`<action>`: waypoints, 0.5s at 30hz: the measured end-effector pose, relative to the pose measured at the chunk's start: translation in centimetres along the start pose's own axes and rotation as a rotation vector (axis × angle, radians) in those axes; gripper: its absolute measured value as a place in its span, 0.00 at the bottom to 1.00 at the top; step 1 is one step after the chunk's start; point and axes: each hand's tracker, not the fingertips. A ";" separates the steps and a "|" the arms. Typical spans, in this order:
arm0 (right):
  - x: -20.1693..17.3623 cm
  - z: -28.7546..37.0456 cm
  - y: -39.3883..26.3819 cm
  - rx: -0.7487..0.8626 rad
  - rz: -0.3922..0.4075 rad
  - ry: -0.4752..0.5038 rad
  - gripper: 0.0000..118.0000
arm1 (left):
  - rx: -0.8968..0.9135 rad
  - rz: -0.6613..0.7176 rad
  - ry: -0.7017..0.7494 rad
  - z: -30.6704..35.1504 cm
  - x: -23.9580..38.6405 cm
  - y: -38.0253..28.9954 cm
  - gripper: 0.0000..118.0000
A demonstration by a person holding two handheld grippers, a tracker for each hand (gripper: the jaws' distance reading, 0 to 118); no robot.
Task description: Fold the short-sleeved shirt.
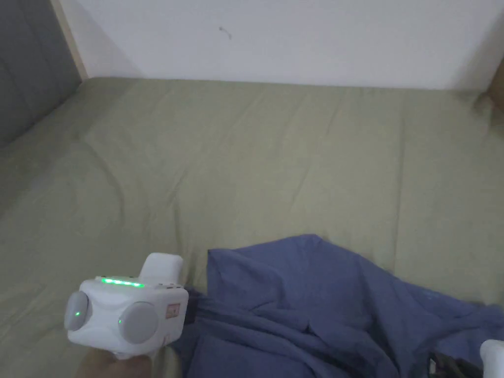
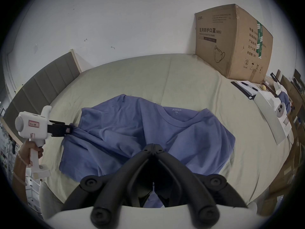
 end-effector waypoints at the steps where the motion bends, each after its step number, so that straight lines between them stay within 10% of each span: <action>1: 0.0 0.1 0.2 0.002 0.005 -0.009 0.00 | 0.001 0.018 -0.011 0.6 -0.2 0.0 0.03; 9: -3.0 -2.6 7.3 -0.023 0.195 0.182 0.00 | 0.070 -0.017 -0.056 4.8 0.8 -0.6 0.02; 11: -4.6 -4.3 9.3 0.029 0.300 0.202 0.29 | 0.070 -0.013 -0.062 5.2 0.9 -0.9 0.02; 13: -5.0 -8.3 11.4 0.002 0.388 0.273 0.91 | 0.072 -0.007 -0.073 5.3 0.9 -1.1 0.02; 15: -6.3 -11.8 13.2 -0.060 0.446 0.271 0.94 | 0.060 0.000 -0.074 5.2 0.9 -1.3 0.02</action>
